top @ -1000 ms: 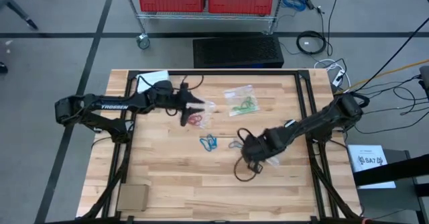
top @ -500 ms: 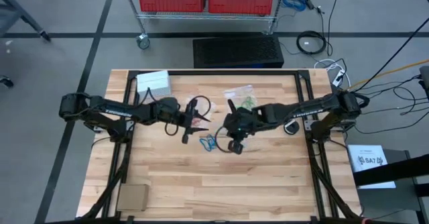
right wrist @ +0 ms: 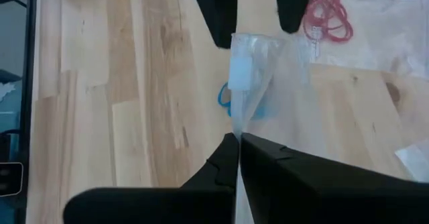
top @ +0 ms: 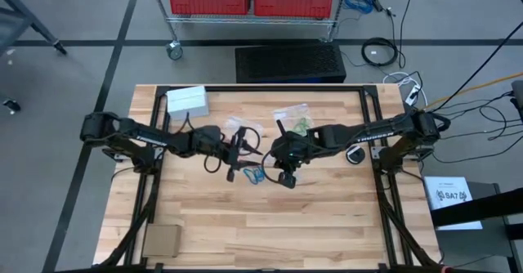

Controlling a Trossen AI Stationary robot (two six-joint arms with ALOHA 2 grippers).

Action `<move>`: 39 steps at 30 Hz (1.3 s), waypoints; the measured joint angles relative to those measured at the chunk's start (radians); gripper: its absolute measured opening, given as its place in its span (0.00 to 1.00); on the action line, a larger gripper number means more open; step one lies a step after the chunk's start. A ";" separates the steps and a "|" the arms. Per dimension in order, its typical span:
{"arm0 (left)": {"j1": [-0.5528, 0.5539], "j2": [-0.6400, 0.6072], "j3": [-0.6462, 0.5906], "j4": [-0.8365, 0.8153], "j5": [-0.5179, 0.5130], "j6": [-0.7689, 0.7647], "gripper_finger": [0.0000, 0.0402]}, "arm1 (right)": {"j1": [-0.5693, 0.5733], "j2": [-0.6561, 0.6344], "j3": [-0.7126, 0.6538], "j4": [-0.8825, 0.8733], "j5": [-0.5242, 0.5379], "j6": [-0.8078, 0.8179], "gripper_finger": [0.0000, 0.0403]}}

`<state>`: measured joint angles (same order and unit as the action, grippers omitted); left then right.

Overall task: Sort rubber bands
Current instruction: Open the bottom right transparent zip lock bag

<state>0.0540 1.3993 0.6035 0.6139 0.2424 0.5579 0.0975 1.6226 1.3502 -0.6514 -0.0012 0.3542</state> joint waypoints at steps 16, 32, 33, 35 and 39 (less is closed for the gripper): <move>-0.031 0.036 0.036 0.008 -0.028 0.031 0.23 | 0.000 0.000 0.000 -0.002 -0.002 0.000 0.00; 0.013 0.036 0.036 -0.030 0.016 -0.002 0.01 | 0.000 -0.019 0.000 -0.013 0.004 -0.004 0.14; 0.020 0.036 0.036 -0.032 0.014 -0.017 0.01 | 0.000 -0.026 0.000 -0.013 0.007 -0.004 0.17; 0.034 0.036 0.036 -0.033 0.012 -0.032 0.01 | 0.000 -0.044 0.000 -0.003 0.040 -0.006 0.22; 0.048 0.036 0.036 -0.033 0.010 -0.056 0.00 | 0.000 -0.059 0.000 0.008 0.139 -0.064 0.30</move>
<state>0.1024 1.4357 0.6395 0.5804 0.2527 0.5022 0.0978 1.5635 1.3506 -0.6430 0.1375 0.2901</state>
